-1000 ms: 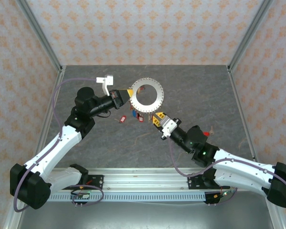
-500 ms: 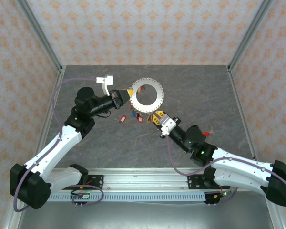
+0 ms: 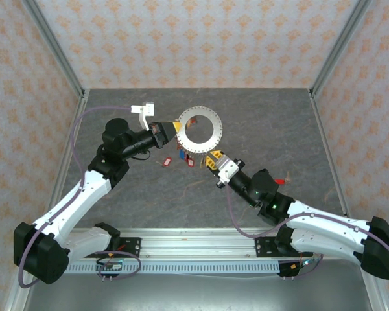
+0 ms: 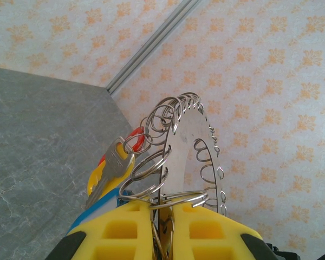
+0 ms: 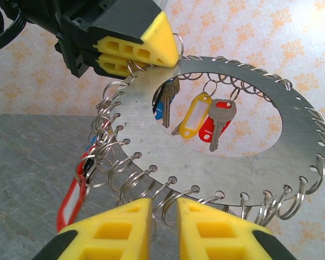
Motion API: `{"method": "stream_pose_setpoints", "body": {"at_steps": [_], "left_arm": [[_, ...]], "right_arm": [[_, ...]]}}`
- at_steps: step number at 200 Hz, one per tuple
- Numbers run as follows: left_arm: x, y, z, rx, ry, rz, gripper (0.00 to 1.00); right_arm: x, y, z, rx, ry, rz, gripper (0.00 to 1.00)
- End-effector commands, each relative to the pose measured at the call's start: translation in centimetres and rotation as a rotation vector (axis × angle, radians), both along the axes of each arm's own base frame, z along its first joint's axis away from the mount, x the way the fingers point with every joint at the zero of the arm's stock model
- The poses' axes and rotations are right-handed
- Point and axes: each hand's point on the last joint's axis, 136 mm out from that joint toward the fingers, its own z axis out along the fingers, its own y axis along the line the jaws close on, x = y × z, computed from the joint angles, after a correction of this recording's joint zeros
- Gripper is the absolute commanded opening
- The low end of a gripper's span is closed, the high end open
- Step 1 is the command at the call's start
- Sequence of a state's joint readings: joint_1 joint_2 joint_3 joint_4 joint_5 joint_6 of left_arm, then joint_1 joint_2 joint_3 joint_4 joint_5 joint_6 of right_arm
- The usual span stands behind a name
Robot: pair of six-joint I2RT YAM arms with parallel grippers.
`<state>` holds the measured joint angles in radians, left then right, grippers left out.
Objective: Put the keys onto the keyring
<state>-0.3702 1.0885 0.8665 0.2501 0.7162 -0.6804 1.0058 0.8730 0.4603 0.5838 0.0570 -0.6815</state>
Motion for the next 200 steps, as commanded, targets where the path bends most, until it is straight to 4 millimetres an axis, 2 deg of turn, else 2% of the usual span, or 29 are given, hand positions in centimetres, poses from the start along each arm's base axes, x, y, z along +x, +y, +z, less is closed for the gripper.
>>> {"method": "stream_pose_setpoints", "body": {"at_steps": [1, 28, 65, 99, 200], "left_arm": [[-0.4, 0.7, 3.5, -0.038, -0.104, 0.021, 0.00], [-0.4, 0.8, 3.5, -0.037, -0.102, 0.024, 0.00], [-0.4, 0.8, 3.4, -0.032, -0.100, 0.030, 0.00], [-0.3, 0.9, 3.3, -0.033, -0.097, 0.036, 0.00], [-0.1, 0.9, 3.5, -0.038, -0.096, 0.037, 0.00]], "right_arm": [[0.2, -0.2, 2.4, 0.063, -0.033, -0.020, 0.20], [0.5, -0.1, 2.8, 0.067, -0.036, -0.031, 0.22], [0.5, 0.1, 2.1, 0.084, -0.003, -0.021, 0.24], [1.0, -0.4, 2.3, 0.121, 0.005, -0.062, 0.25], [1.7, -0.8, 0.8, 0.094, 0.043, -0.113, 0.28]]}}
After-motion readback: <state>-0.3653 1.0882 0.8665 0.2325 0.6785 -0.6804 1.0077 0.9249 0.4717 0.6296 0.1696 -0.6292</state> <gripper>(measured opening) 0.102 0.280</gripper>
